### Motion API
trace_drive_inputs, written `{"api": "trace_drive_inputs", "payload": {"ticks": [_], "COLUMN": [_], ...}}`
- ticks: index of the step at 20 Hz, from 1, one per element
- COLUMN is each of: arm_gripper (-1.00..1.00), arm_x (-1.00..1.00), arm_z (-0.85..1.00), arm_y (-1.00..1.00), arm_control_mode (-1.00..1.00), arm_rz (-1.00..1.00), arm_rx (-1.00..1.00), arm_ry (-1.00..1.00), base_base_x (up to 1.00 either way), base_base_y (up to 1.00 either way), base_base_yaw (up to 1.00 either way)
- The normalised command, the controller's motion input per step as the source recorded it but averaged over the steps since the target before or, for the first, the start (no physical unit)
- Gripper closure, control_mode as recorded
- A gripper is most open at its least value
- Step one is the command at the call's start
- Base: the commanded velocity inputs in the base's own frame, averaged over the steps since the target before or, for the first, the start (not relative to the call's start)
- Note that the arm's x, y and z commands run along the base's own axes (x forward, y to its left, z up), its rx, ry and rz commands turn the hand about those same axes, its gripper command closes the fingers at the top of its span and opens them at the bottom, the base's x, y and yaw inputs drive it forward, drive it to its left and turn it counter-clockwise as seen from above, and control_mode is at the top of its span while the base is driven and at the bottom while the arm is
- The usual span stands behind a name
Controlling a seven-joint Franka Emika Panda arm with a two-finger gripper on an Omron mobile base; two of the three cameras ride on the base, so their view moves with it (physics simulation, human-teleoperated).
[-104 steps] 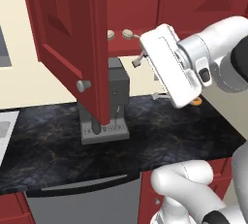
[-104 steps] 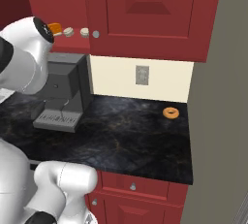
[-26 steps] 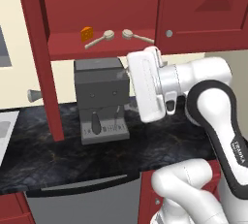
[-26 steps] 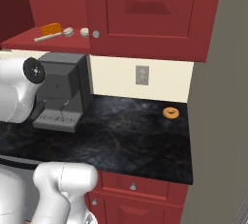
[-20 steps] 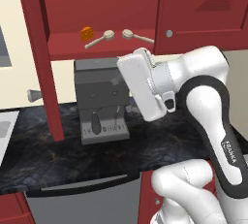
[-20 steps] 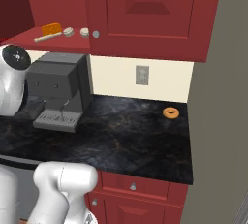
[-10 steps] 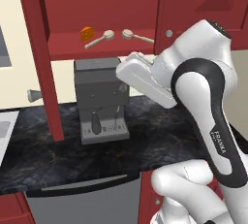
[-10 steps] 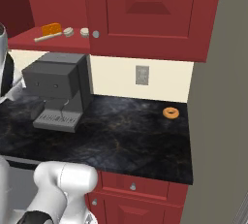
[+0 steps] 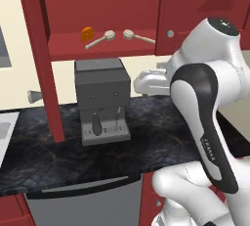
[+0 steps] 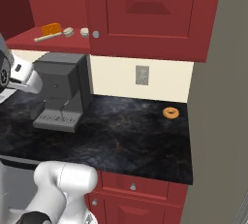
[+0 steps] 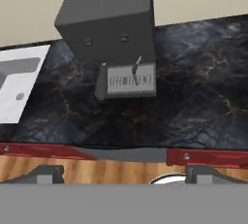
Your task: Pick the dish brush and dish brush from the cabinet and place them on the counter.
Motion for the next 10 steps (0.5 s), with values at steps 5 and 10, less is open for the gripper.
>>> {"api": "trace_drive_inputs", "payload": {"ticks": [5,10], "arm_gripper": [-1.0,-1.0], "arm_x": [0.09,0.06], "arm_z": [0.0,0.0], "arm_y": [-0.69,-0.52], "arm_control_mode": [-1.0,-1.0], "arm_rz": [0.08,0.13], "arm_rx": [-0.15,-0.1], "arm_ry": [-0.18,-0.3], "base_base_x": [0.0,0.0], "base_base_y": [0.0,0.0], "base_base_yaw": [0.0,0.0]}}
